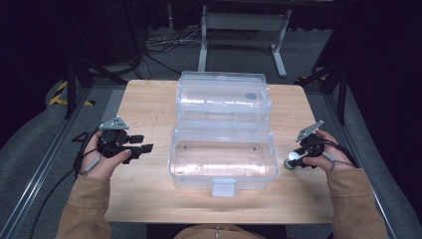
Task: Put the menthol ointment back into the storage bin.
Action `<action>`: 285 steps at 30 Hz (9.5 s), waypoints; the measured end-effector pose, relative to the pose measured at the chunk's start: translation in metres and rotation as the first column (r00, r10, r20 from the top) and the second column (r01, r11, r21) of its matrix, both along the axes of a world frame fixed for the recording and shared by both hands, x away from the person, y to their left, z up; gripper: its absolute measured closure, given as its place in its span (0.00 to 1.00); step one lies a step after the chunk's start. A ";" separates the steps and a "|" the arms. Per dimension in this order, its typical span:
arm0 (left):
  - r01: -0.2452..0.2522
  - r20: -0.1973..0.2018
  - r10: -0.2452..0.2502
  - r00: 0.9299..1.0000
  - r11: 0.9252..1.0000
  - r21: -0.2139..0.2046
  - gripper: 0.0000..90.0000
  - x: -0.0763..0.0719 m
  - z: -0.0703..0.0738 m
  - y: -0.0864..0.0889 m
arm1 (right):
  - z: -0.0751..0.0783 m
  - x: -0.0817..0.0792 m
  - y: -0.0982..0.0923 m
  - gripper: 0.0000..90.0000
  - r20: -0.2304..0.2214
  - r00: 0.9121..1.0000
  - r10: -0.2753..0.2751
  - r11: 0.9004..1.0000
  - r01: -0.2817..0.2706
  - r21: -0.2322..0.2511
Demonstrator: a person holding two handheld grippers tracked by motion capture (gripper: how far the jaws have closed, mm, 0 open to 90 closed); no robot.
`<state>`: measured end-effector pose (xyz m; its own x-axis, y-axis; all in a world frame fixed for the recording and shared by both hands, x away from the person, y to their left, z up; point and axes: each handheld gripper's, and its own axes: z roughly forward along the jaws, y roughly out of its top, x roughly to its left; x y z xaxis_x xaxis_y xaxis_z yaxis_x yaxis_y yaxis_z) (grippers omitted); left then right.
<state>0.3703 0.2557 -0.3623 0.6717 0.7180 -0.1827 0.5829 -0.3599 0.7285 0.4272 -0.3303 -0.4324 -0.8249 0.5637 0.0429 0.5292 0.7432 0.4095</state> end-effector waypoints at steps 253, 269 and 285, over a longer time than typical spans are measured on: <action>0.001 0.009 -0.001 1.000 1.000 0.001 0.52 0.002 0.001 0.002 | 0.025 -0.016 0.147 0.55 -0.227 0.851 0.474 0.838 -0.515 -0.180; 0.007 0.008 -0.007 1.000 1.000 0.002 0.52 0.003 0.000 -0.001 | 0.028 -0.017 0.143 0.53 -0.193 0.866 0.461 0.861 -0.489 -0.137; 0.037 -0.006 -0.037 0.999 0.999 -0.007 0.52 0.013 0.000 -0.011 | 0.055 -0.021 0.127 0.55 -0.078 0.907 0.414 0.910 -0.415 0.003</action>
<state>0.3829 0.2444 -0.3620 0.6963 0.6915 -0.1921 0.5742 -0.3761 0.7272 0.4064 -0.2034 -0.3778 -0.9789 0.1731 0.1088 0.2015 0.9071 0.3695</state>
